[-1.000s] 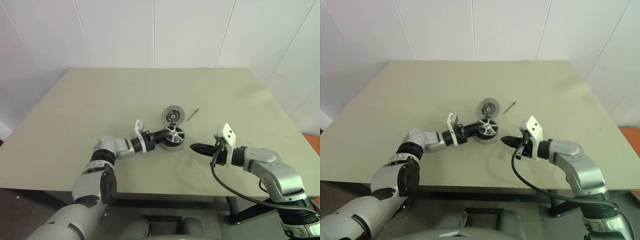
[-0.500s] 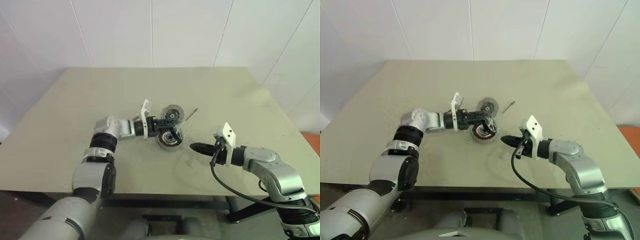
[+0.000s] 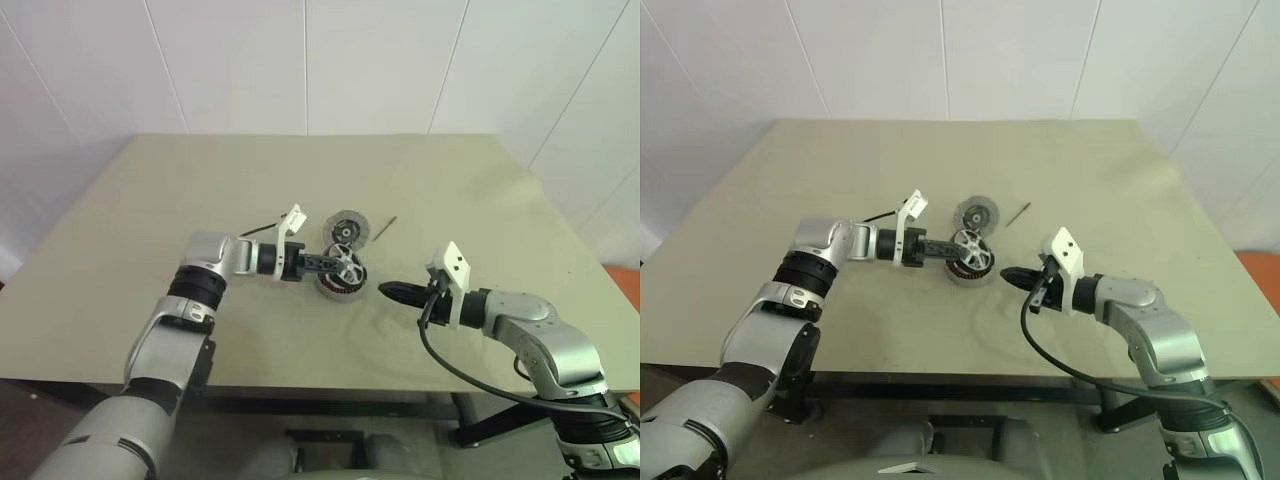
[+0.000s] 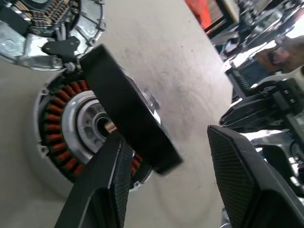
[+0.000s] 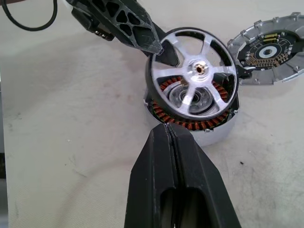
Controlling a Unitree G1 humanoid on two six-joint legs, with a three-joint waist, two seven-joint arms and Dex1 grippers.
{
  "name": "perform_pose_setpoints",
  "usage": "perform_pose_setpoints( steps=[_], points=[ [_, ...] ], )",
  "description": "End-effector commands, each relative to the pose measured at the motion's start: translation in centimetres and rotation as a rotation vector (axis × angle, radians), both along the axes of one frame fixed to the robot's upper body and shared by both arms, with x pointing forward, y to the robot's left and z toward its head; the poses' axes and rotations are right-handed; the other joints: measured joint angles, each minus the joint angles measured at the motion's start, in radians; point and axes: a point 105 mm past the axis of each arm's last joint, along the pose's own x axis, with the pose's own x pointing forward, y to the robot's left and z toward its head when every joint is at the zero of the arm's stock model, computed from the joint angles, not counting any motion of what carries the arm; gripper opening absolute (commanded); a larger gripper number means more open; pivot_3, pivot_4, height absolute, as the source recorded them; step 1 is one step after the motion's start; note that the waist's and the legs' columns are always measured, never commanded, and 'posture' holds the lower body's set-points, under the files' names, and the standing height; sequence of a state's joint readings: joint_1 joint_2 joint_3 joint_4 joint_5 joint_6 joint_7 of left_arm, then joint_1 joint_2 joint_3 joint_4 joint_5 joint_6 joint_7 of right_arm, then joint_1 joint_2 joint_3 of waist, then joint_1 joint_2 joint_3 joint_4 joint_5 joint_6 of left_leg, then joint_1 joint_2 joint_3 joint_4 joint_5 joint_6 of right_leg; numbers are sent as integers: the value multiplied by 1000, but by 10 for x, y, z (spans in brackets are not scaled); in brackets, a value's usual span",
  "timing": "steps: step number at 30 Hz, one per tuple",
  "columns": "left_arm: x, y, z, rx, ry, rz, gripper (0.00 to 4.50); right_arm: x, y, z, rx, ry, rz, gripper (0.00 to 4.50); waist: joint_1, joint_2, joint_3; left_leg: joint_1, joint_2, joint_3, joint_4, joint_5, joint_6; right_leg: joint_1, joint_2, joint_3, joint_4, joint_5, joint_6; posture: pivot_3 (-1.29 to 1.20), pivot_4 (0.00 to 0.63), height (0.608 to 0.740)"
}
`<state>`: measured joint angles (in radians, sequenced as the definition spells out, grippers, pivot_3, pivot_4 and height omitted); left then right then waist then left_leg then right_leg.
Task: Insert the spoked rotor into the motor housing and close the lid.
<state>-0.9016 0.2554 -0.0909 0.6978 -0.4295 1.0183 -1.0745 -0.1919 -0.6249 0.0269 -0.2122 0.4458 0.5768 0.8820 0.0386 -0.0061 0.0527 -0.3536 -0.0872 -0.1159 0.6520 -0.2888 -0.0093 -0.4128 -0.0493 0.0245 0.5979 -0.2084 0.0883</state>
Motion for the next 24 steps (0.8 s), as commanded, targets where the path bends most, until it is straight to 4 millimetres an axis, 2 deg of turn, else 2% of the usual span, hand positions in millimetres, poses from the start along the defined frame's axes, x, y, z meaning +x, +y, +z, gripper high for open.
perform_pose_setpoints(
  steps=[1,11,17,21,24],
  points=[
    [1,-1,7,-44,-3,13,2614,2,2,8,5,-45,8,0,0,0,0,0,0,0,0,0,0,0,0,0,0,0,0,0,0,740],
    [-13,9,-9,56,-29,-62,2614,3,2,7,0,-45,9,0,-1,0,0,1,0,0,1,0,0,0,0,0,1,0,0,0,0,740],
    [-28,15,-18,174,-120,-183,2614,3,4,6,2,-45,9,0,-1,0,0,1,0,1,1,0,0,1,0,1,1,0,0,0,0,740],
    [-39,16,-12,182,-162,-270,2614,3,5,4,4,-42,9,0,-1,0,0,1,0,1,2,0,0,1,0,1,2,0,0,0,0,740],
    [-46,25,-17,264,-220,-345,2614,3,5,3,6,-40,9,0,-1,0,0,1,0,1,2,0,0,1,0,1,2,0,0,0,0,740]
  ],
)
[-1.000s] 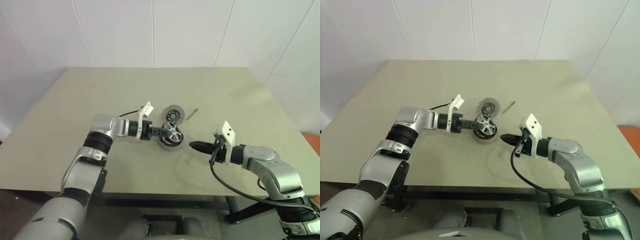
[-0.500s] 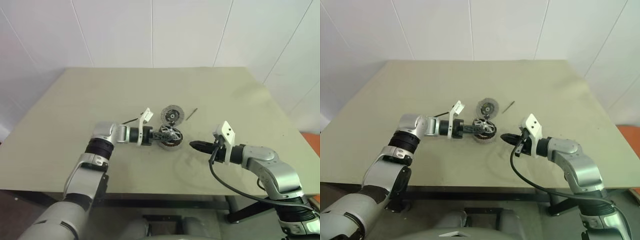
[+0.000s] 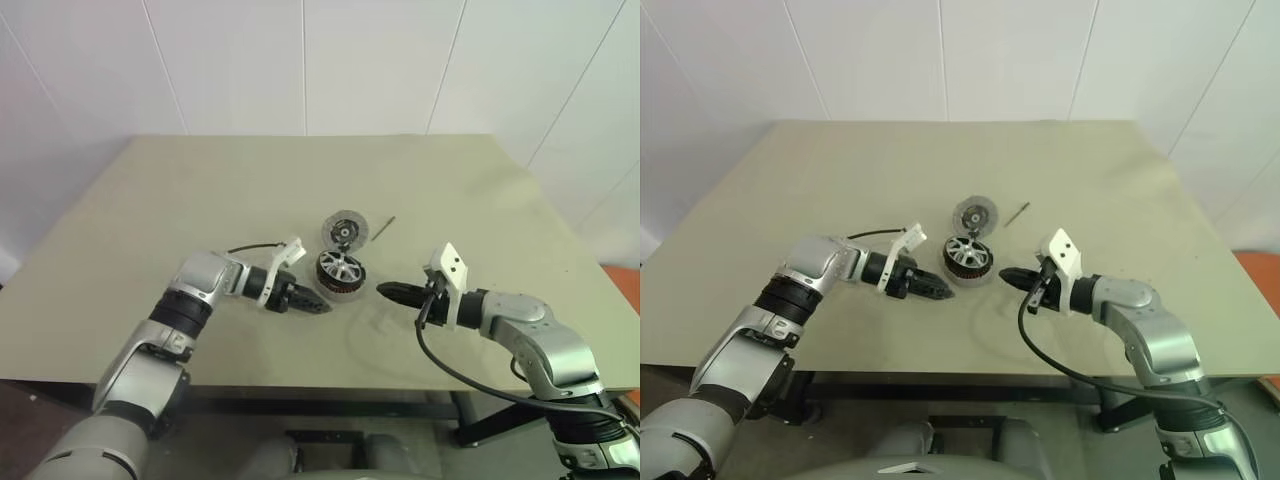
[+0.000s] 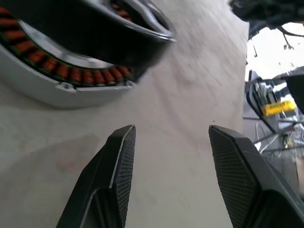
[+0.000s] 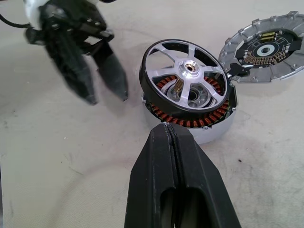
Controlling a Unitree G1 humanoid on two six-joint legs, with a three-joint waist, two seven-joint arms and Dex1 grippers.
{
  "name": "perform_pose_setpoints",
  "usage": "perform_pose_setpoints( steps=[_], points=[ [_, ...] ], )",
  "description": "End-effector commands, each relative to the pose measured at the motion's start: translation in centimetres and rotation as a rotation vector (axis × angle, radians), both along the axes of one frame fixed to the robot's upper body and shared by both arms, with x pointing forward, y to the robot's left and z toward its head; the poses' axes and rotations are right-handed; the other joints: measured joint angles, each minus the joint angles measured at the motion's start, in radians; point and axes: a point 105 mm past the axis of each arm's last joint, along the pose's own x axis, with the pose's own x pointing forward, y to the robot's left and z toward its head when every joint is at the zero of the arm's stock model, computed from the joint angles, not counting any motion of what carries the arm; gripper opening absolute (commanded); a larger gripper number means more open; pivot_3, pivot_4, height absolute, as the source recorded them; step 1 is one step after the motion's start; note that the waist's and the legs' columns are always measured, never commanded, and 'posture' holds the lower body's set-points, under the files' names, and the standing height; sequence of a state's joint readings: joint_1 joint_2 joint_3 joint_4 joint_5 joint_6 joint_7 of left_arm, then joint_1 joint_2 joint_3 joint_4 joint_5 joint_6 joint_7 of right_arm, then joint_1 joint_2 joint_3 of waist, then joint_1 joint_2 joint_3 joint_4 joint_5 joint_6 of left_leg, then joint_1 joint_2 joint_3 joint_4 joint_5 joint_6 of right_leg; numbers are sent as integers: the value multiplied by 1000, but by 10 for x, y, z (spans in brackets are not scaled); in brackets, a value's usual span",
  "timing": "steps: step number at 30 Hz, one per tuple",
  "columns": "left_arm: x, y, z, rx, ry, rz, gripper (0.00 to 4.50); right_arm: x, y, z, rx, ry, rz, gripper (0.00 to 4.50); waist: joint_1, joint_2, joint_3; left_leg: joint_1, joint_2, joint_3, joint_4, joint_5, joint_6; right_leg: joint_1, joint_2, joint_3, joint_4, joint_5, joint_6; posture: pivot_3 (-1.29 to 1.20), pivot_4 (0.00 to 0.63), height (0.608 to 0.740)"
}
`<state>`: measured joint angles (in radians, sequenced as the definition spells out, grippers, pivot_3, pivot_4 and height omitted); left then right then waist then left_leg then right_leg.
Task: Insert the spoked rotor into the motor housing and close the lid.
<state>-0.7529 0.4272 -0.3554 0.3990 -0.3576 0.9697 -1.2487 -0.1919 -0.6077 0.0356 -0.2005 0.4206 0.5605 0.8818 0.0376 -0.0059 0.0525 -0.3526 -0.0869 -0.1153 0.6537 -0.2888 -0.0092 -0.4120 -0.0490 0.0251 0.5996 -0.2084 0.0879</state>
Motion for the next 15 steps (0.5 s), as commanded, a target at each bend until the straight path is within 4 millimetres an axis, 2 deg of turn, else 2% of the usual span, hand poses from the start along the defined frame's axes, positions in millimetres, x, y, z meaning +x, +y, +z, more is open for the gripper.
perform_pose_setpoints(
  steps=[1,5,6,8,10,13,15],
  points=[
    [-6,6,6,66,-115,-115,2614,2,3,7,11,-35,10,0,0,0,0,0,0,0,0,0,0,0,0,0,0,0,0,0,0,740],
    [-7,22,3,172,-281,-235,2614,3,4,6,12,-33,9,0,0,0,0,1,0,1,0,0,0,0,0,1,0,0,0,0,0,740],
    [-5,21,10,135,-307,-244,2614,3,4,6,13,-32,10,0,1,0,0,1,1,1,0,0,0,0,0,1,0,0,0,0,0,740],
    [4,15,40,-35,-410,-216,2614,3,5,5,14,-30,11,0,4,0,0,1,1,1,0,0,0,0,0,0,0,0,-1,0,0,740],
    [17,15,54,-98,-516,-156,2614,4,5,4,14,-25,11,0,4,0,0,-2,1,-1,3,0,0,0,0,-1,0,0,-1,0,0,740],
    [30,20,48,-56,-650,-127,2614,7,5,4,15,-21,4,0,1,0,0,-2,0,0,6,-1,1,1,-1,0,0,0,-1,0,0,740],
    [32,18,47,-71,-677,-112,2614,7,6,3,14,-20,4,0,0,1,0,-1,0,1,7,-1,2,2,0,0,0,1,-2,0,0,740]
  ],
)
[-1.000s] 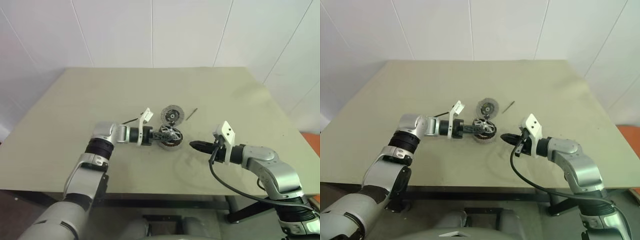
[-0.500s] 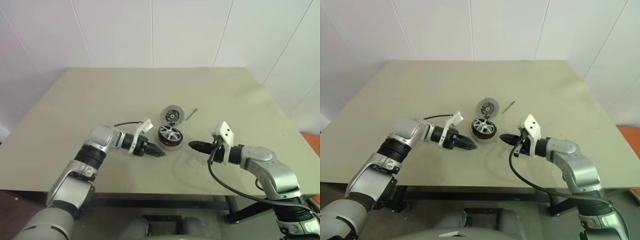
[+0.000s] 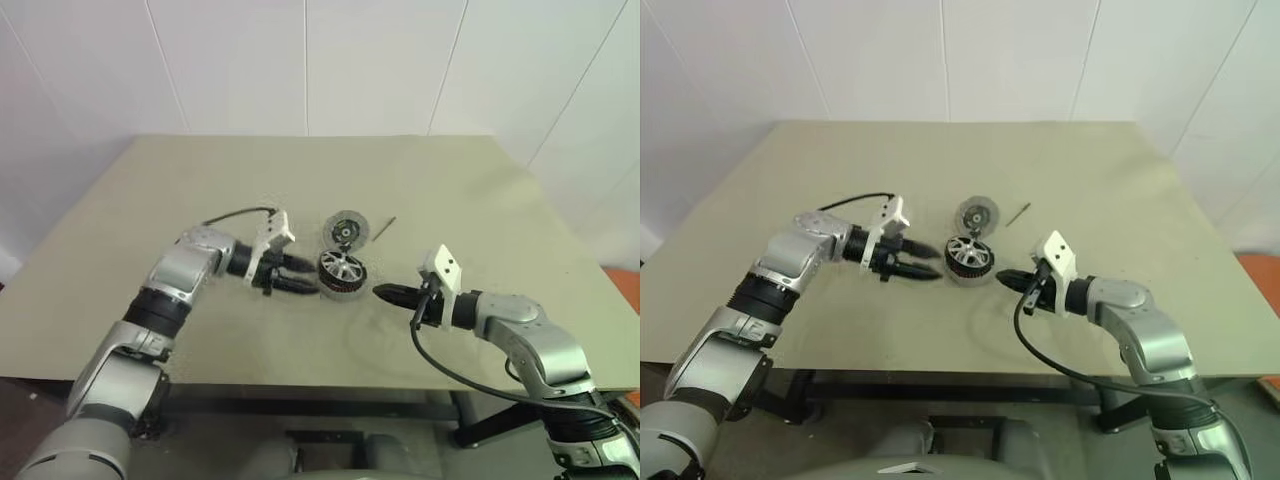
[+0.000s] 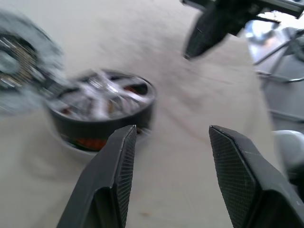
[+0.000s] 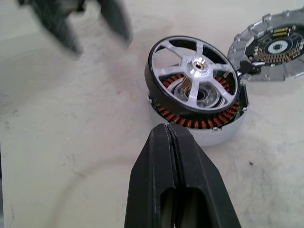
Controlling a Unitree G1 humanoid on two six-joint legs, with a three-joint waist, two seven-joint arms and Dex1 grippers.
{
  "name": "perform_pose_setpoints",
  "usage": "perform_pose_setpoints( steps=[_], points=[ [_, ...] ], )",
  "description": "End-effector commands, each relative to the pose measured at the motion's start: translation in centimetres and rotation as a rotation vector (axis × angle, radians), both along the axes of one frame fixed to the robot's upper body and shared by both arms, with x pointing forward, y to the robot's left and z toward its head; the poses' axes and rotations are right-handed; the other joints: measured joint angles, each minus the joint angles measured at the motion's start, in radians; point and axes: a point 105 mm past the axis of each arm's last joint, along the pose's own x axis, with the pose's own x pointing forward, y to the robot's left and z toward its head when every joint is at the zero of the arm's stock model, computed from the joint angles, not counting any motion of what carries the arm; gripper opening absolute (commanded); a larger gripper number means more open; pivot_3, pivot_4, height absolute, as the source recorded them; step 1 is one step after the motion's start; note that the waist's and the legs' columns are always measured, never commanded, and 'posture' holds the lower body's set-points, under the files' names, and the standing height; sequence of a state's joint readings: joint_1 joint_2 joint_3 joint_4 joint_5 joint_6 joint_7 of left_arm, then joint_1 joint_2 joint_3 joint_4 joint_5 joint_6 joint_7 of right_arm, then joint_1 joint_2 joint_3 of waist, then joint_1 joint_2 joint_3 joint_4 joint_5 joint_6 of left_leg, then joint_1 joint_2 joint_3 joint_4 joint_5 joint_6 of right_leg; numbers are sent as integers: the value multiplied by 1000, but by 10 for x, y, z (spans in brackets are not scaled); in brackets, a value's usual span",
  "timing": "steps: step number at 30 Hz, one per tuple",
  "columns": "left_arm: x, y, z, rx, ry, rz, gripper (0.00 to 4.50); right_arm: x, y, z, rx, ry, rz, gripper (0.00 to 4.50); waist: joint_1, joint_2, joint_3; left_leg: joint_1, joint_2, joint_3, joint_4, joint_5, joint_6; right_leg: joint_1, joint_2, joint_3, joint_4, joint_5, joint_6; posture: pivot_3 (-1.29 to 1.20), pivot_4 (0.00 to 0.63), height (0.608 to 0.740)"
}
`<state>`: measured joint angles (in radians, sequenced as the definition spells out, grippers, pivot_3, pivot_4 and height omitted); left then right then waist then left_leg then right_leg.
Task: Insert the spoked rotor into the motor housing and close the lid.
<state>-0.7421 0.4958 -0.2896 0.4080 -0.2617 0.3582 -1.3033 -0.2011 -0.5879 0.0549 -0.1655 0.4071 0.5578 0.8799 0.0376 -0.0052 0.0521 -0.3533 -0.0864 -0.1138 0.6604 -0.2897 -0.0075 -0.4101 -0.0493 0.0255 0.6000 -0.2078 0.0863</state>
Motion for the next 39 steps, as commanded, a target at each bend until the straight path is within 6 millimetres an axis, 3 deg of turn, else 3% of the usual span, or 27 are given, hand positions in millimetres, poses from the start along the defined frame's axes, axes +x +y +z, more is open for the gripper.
perform_pose_setpoints(
  steps=[1,13,26,31,34,37,39],
  points=[
    [6,-2,6,-41,-85,11,2614,5,3,11,10,-46,8,0,1,0,0,0,0,0,1,0,0,0,0,0,0,0,0,0,0,740],
    [6,-13,-9,-67,-84,43,2614,5,2,11,9,-47,8,0,1,0,0,1,0,0,4,0,1,1,2,0,4,0,0,0,0,740],
    [17,-17,-8,-90,-117,101,2614,7,3,11,12,-48,1,0,1,0,0,2,0,0,5,0,1,1,2,0,6,1,1,0,0,740],
    [26,-20,9,-186,-132,160,2614,9,4,11,14,-49,3,0,1,0,0,3,0,0,6,0,1,1,2,0,9,0,1,0,0,740],
    [29,-23,5,-191,-139,185,2614,10,6,10,16,-48,8,0,2,0,0,4,0,1,6,0,1,2,2,0,10,0,2,0,0,740],
    [24,-31,-3,-247,-79,187,1990,10,8,10,19,-47,16,0,1,0,0,4,0,1,6,0,1,2,2,0,10,0,3,0,0,740],
    [21,-37,-12,-234,-80,178,1341,11,8,11,18,-46,18,0,1,0,0,4,0,1,6,0,1,2,2,0,10,0,2,0,0,740]
  ],
)
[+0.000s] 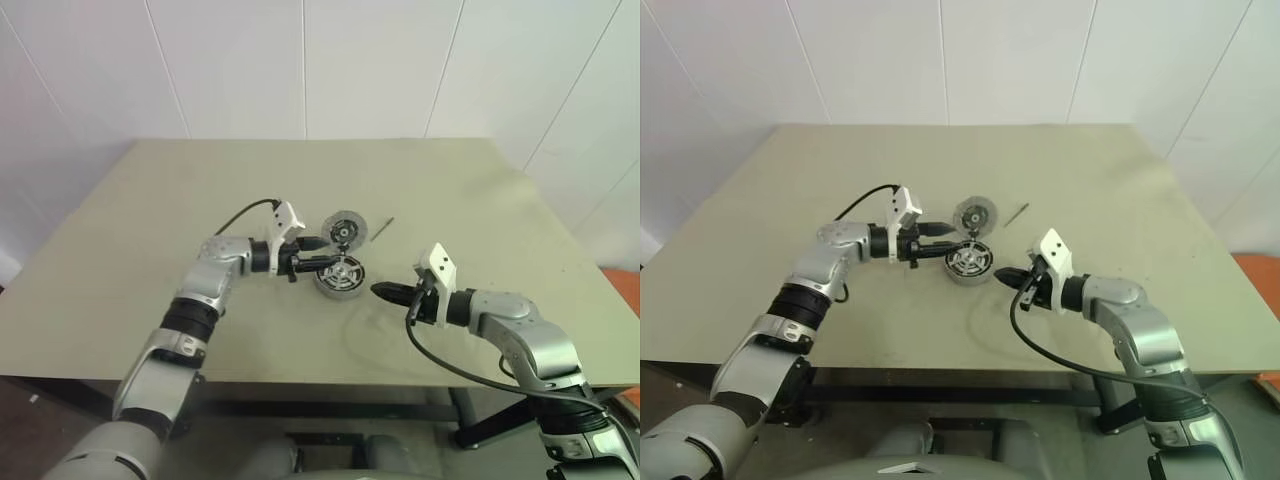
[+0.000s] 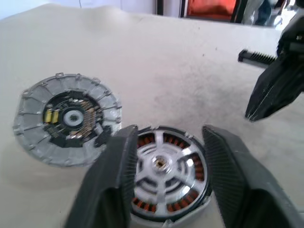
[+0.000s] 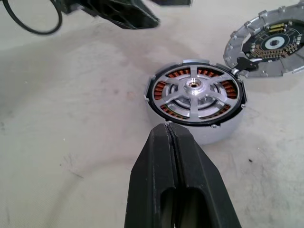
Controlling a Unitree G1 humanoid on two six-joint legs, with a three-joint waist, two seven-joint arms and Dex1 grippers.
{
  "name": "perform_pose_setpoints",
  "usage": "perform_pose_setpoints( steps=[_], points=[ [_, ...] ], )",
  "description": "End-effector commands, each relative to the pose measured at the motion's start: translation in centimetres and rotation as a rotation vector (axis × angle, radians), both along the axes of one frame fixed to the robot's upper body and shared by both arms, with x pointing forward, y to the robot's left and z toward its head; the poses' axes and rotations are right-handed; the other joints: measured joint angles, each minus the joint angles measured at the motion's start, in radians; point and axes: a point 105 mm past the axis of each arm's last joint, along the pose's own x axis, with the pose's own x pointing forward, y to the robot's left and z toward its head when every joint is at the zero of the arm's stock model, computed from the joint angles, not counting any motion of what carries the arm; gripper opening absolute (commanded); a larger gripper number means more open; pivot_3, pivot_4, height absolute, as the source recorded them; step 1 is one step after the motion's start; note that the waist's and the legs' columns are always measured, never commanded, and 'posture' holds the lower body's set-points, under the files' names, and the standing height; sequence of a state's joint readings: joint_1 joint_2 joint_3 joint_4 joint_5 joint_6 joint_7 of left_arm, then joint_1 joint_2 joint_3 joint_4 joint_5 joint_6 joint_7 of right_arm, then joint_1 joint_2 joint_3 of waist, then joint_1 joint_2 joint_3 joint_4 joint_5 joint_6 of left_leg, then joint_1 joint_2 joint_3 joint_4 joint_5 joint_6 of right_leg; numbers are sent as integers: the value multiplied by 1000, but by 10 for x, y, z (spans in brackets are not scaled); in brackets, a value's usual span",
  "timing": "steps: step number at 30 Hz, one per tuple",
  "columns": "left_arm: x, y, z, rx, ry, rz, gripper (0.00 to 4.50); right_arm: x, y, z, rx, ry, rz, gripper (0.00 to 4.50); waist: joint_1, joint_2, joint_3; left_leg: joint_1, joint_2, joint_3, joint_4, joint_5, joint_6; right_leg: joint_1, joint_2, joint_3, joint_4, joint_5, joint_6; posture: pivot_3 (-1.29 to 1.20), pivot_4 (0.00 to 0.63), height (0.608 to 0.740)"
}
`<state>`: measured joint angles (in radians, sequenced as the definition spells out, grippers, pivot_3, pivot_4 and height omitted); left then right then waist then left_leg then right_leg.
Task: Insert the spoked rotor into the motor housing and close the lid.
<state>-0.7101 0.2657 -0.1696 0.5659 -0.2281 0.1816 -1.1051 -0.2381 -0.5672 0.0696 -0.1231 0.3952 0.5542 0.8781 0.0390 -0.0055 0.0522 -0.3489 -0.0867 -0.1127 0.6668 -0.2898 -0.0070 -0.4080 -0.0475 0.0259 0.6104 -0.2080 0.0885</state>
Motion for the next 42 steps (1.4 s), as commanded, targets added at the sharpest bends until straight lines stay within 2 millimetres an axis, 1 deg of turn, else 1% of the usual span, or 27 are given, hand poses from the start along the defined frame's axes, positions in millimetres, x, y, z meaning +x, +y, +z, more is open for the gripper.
perform_pose_setpoints(
  steps=[1,3,4,7,12,15,16,17,18,20,21,22,24,25,26,28,31,33,34,38,40,42],
  points=[
    [1,-7,-2,-24,-22,11,1005,4,4,12,12,-50,21,0,0,0,0,0,0,0,0,0,0,0,0,0,0,0,0,0,0,740],
    [2,-14,-6,-34,-30,26,295,5,5,12,11,-51,23,0,0,0,0,0,0,0,0,0,0,0,0,0,0,0,-1,0,0,740],
    [3,-17,-8,-40,-30,31,8,5,5,13,11,-52,24,0,1,0,0,0,0,0,0,0,0,0,0,0,0,0,0,0,0,740],
    [7,-24,-18,-10,-53,59,8,5,6,15,11,-56,28,0,0,0,0,1,0,0,0,0,0,0,0,0,0,0,0,0,0,740],
    [21,-27,-21,35,-110,146,8,2,8,18,29,-61,41,0,1,0,0,1,0,0,0,0,0,0,0,0,1,0,1,0,0,740],
    [22,-26,-23,35,-105,149,8,2,8,18,31,-61,42,0,1,0,0,1,0,0,0,0,0,0,0,0,1,0,1,0,0,740],
    [22,-26,-27,52,-104,152,8,2,8,18,31,-61,43,0,0,0,0,0,0,0,0,0,0,0,0,0,0,0,1,0,0,740],
    [21,-25,-31,69,-97,157,8,2,8,17,31,-62,43,0,0,0,0,0,0,0,0,0,0,0,0,0,0,0,1,0,0,740],
    [19,-23,-43,106,-60,159,8,2,9,17,31,-63,44,0,1,0,0,1,0,0,0,0,0,0,0,0,0,0,1,0,0,740],
    [2,-18,-76,229,46,91,8,3,9,18,32,-65,44,0,1,-1,-1,1,0,0,0,0,0,0,0,0,1,0,1,0,0,740],
    [-10,-14,-94,302,91,38,8,3,9,18,32,-65,43,0,1,-1,-2,2,0,0,0,0,0,1,0,0,1,0,1,0,0,740],
    [-18,-10,-104,343,116,8,8,2,9,17,31,-65,42,0,0,0,-3,4,0,0,0,0,0,4,0,0,1,-1,1,0,0,740],
    [-22,-6,-109,349,137,16,8,2,9,17,31,-65,41,0,-1,1,-9,11,0,0,-2,-1,1,12,0,0,-1,-3,3,0,0,740],
    [-17,-6,-103,311,133,50,8,1,9,17,31,-64,39,0,-1,2,-12,13,0,0,-2,-1,1,14,0,0,-1,-5,2,0,0,740],
    [-11,-8,-91,246,120,86,8,1,8,16,32,-63,37,0,-1,2,-13,14,0,0,-2,-1,1,15,0,0,-1,-6,1,0,0,740],
    [1,-15,-57,67,88,130,8,0,8,15,32,-61,34,0,-2,1,-12,13,1,0,-2,-1,1,19,0,0,-1,-6,1,0,0,740],
    [10,-22,-18,-122,57,149,8,1,9,14,34,-59,35,0,-1,1,-11,12,1,0,-1,-1,1,13,0,-1,-1,-6,1,0,0,740],
    [13,-26,-2,-195,42,145,8,1,11,14,36,-60,38,0,1,0,-10,9,1,0,0,-1,1,9,0,-1,0,-5,2,0,0,740],
    [13,-27,3,-212,38,143,8,1,12,14,37,-60,39,0,1,0,-10,9,1,0,0,-1,1,9,0,-1,1,-4,5,0,0,740],
    [10,-31,14,-276,45,126,8,0,15,15,47,-61,51,0,0,0,-10,6,0,0,-2,-1,1,5,-1,0,0,-4,5,0,0,740],
    [7,-27,18,-302,48,127,8,-1,19,15,51,-59,69,0,-2,0,-10,5,0,1,-2,-1,1,4,-1,0,0,-4,5,0,0,740],
    [2,-18,20,-324,54,118,8,-2,24,15,51,-56,94,0,-3,1,-10,5,0,1,-2,-1,1,4,-1,0,0,-4,4,0,0,740]
  ],
)
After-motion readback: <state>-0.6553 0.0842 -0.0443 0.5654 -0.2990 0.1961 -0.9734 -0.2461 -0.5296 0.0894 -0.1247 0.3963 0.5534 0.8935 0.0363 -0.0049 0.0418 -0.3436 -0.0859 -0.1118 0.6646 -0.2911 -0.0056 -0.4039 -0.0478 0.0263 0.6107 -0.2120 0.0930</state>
